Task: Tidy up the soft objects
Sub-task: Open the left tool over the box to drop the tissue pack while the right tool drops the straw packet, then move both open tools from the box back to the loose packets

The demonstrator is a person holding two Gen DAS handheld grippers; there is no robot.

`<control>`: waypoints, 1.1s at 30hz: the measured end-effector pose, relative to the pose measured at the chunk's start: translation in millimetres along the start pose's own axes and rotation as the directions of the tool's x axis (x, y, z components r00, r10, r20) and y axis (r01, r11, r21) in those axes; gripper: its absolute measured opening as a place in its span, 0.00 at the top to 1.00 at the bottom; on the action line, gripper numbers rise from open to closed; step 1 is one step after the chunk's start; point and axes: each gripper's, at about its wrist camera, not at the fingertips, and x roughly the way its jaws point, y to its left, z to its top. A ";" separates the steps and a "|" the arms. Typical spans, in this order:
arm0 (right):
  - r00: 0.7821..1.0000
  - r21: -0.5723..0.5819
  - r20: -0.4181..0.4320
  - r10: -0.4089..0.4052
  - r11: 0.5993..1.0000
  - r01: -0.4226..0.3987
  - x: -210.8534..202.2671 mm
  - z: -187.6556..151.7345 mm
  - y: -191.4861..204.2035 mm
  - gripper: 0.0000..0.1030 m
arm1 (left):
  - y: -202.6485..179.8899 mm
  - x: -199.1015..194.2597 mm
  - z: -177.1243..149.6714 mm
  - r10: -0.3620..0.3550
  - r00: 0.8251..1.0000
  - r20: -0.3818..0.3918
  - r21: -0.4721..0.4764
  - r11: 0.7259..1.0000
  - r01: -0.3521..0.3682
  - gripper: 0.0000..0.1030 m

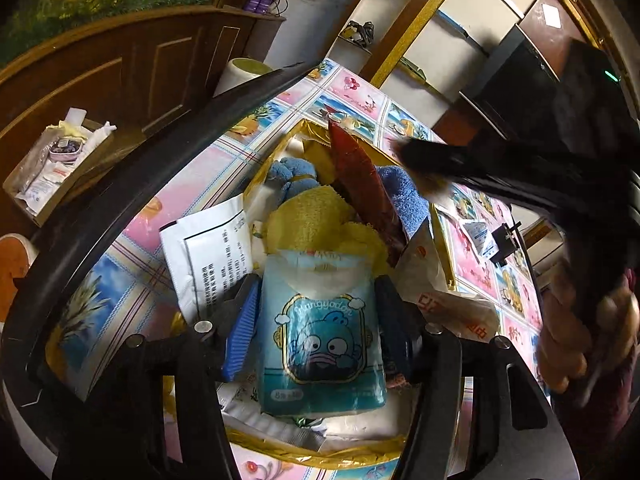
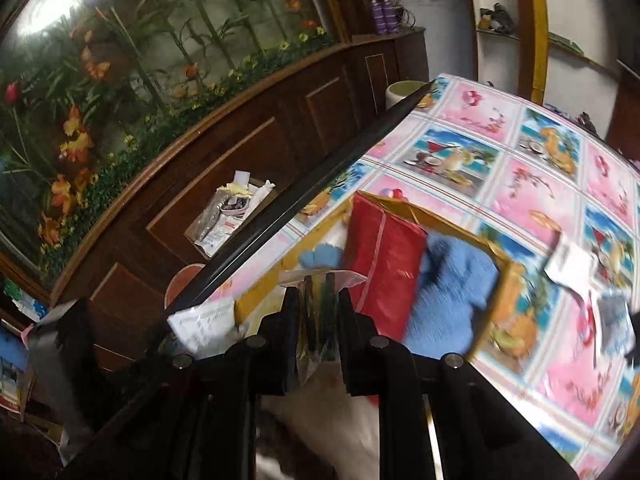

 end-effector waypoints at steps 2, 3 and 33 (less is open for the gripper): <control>0.999 -0.015 -0.025 -0.028 1.000 0.027 20.8 12.2 4.5 0.83 | 2.2 -4.0 -2.2 -0.007 1.000 0.005 0.000 1.000 0.007 0.44; 0.999 -0.016 -0.037 -0.039 0.999 0.038 30.4 16.5 4.7 0.82 | 1.3 -5.2 -2.8 -0.009 1.000 0.008 0.005 1.000 0.009 0.44; 0.982 0.027 0.164 -0.096 0.995 0.092 -62.8 -62.1 -22.7 0.40 | -96.9 -35.9 -30.7 0.306 0.926 0.221 0.265 0.895 -0.359 0.44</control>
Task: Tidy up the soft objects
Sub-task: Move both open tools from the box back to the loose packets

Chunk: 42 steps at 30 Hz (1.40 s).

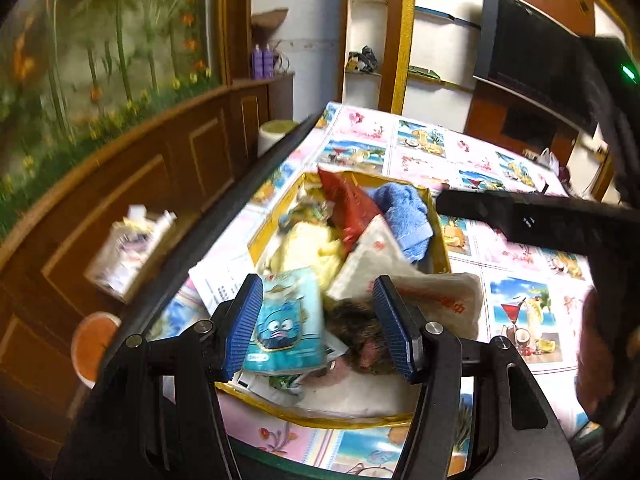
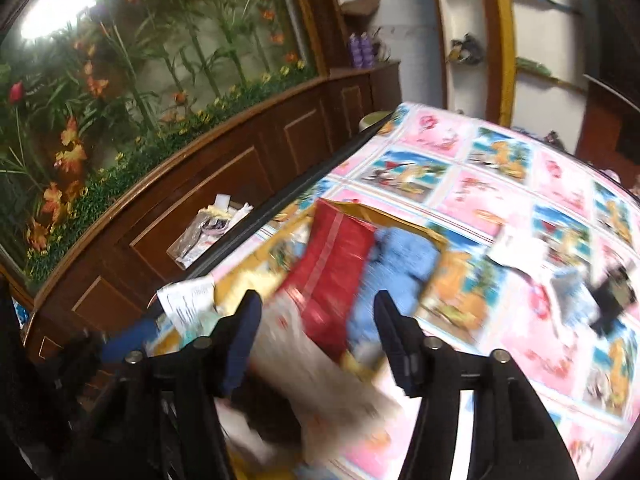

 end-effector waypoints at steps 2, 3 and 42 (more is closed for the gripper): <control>0.999 0.014 0.021 -0.029 0.999 0.028 -12.6 -14.6 -12.7 0.39 | -13.1 -2.6 0.0 0.006 1.000 0.007 0.025 1.000 -0.006 0.44; 0.999 0.019 0.027 -0.044 0.999 0.043 -17.8 -21.7 -18.2 0.39 | -18.8 -3.3 0.5 0.001 1.000 0.007 0.035 0.999 -0.001 0.44; 0.936 0.471 0.129 -0.327 0.851 0.232 -89.5 -68.0 -252.0 0.39 | -160.6 97.3 90.5 -0.292 0.918 -0.269 0.137 0.931 0.337 0.44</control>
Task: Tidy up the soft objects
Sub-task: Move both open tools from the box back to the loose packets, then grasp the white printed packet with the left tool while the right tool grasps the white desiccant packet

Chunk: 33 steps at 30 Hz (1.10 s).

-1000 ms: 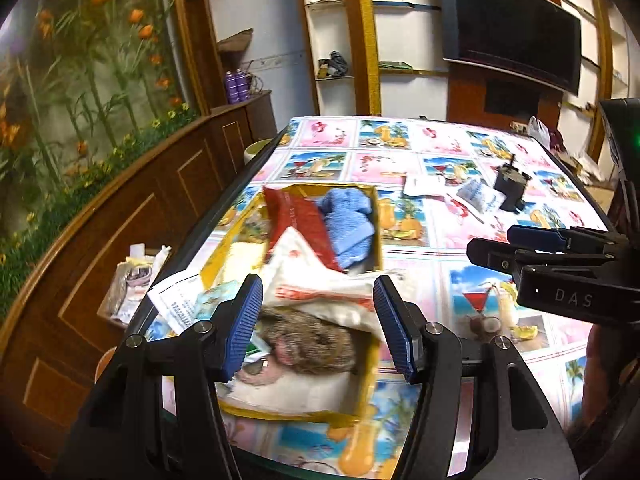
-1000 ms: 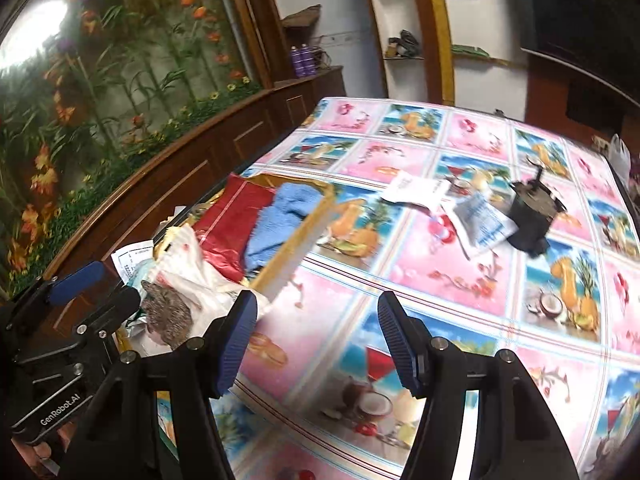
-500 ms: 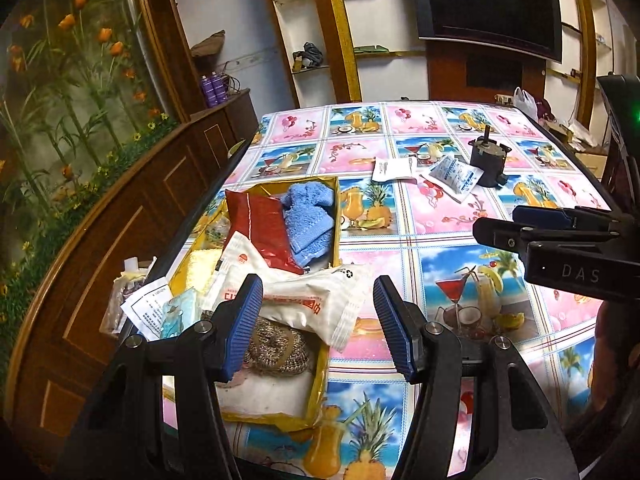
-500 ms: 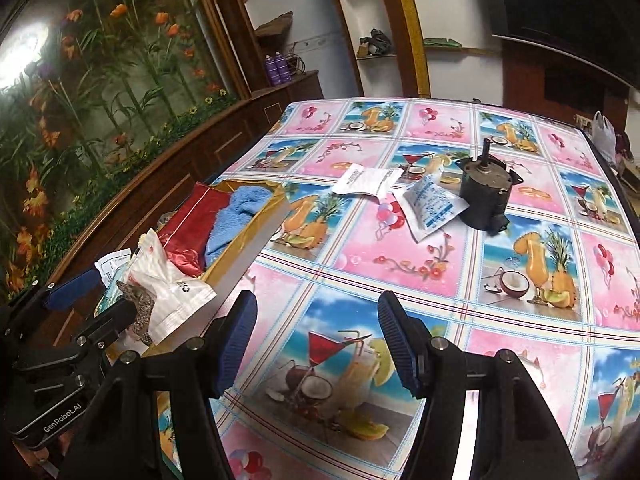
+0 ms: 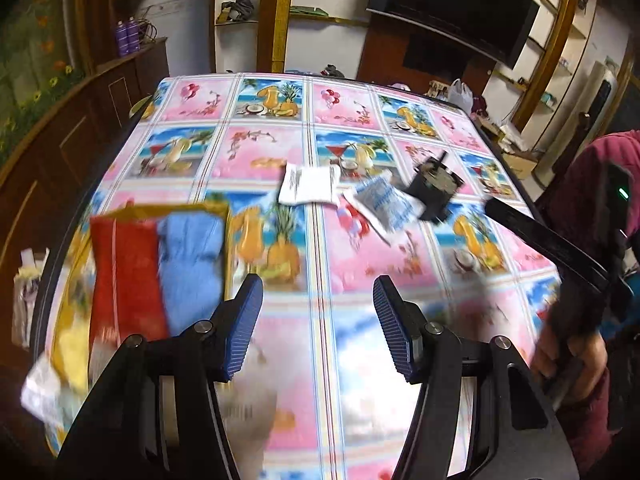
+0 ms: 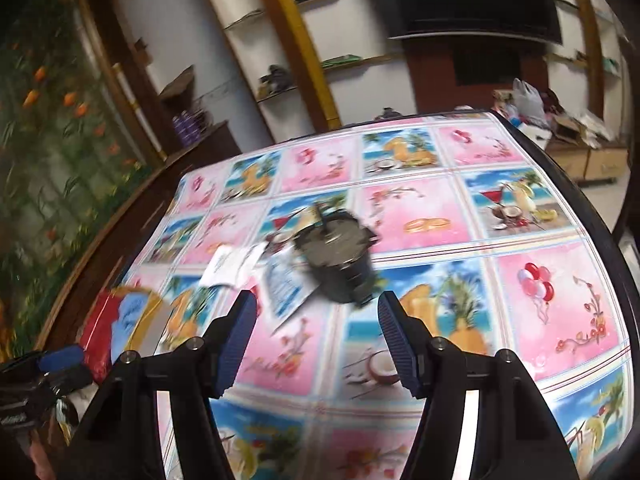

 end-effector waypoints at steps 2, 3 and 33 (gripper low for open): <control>1.000 0.070 -0.002 0.013 0.997 -0.013 1.7 -0.2 -21.5 0.39 | -1.3 23.6 21.7 0.013 1.000 -0.013 -0.019 1.000 -0.013 0.44; 1.000 0.096 -0.011 0.014 0.995 -0.013 4.0 -0.3 -30.3 0.39 | -1.0 35.9 31.5 0.018 1.000 -0.015 -0.037 0.999 -0.019 0.44; 0.997 0.188 -0.053 -0.057 0.980 0.066 15.4 2.2 -64.2 0.39 | -58.8 102.7 43.4 -0.094 0.973 -0.209 0.076 0.991 0.112 0.41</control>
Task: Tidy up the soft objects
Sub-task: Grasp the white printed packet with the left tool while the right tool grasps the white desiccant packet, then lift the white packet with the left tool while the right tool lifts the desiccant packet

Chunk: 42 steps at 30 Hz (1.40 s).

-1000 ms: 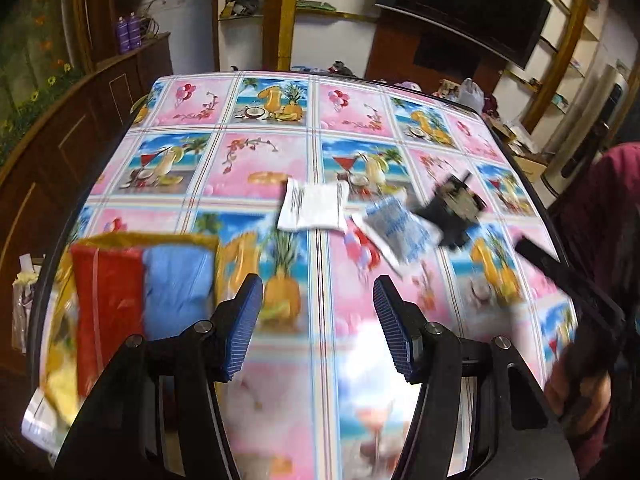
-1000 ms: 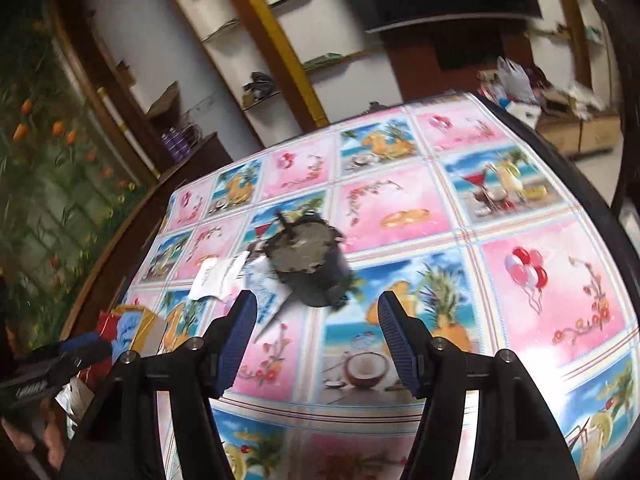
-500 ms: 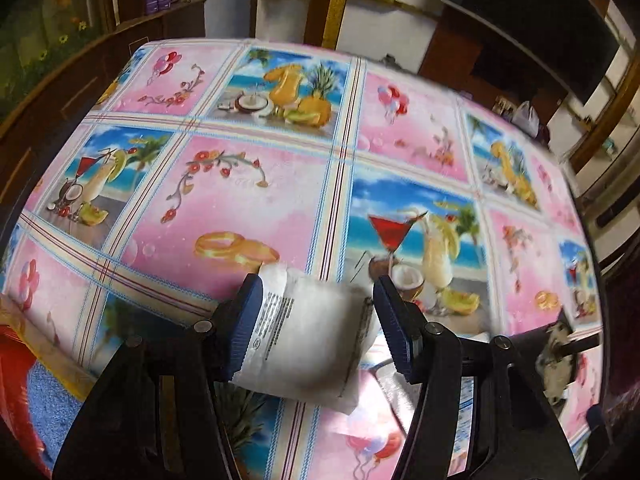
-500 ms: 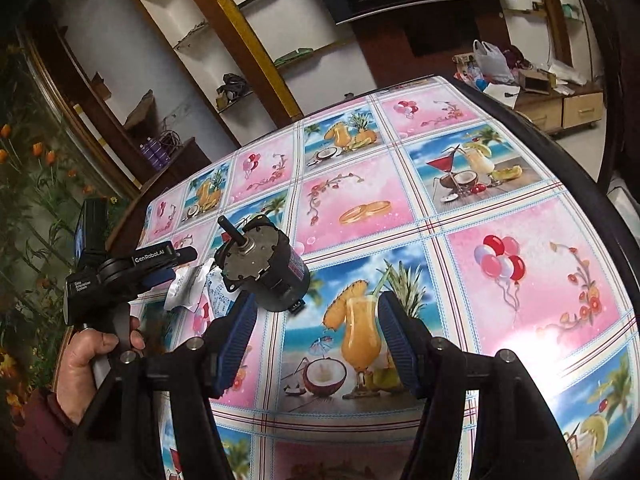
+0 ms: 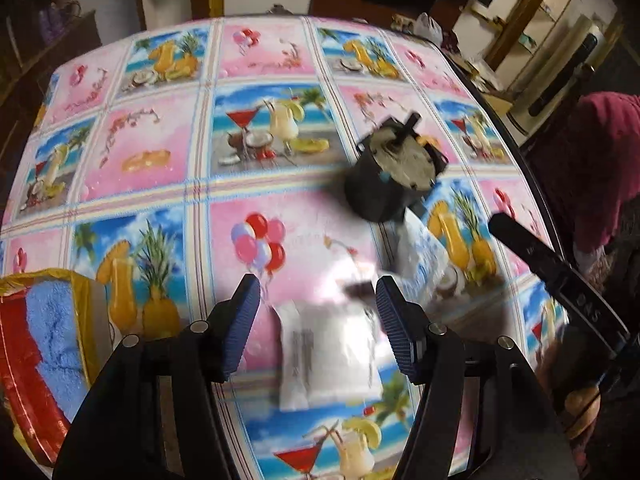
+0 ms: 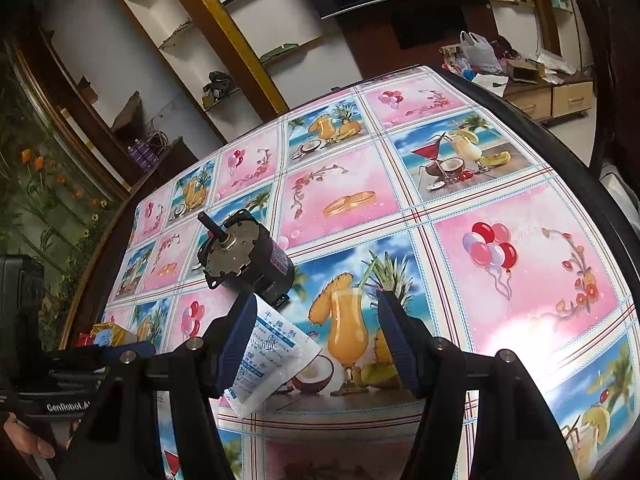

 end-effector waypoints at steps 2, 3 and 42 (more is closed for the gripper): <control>1.000 -0.003 -0.005 -0.012 1.000 0.012 2.9 -0.3 -1.7 0.39 | 8.4 17.7 4.9 0.012 1.000 0.001 -0.036 0.999 -0.012 0.41; 1.000 -0.010 -0.011 -0.006 1.000 0.006 5.4 -0.7 -1.1 0.39 | 14.6 27.1 4.0 -0.009 1.000 -0.023 -0.067 0.998 0.008 0.41; 0.975 -0.431 -0.190 -0.116 0.902 0.024 18.9 -78.0 88.3 0.75 | -62.7 -40.4 -194.0 -0.193 0.980 0.039 0.236 0.955 0.179 0.93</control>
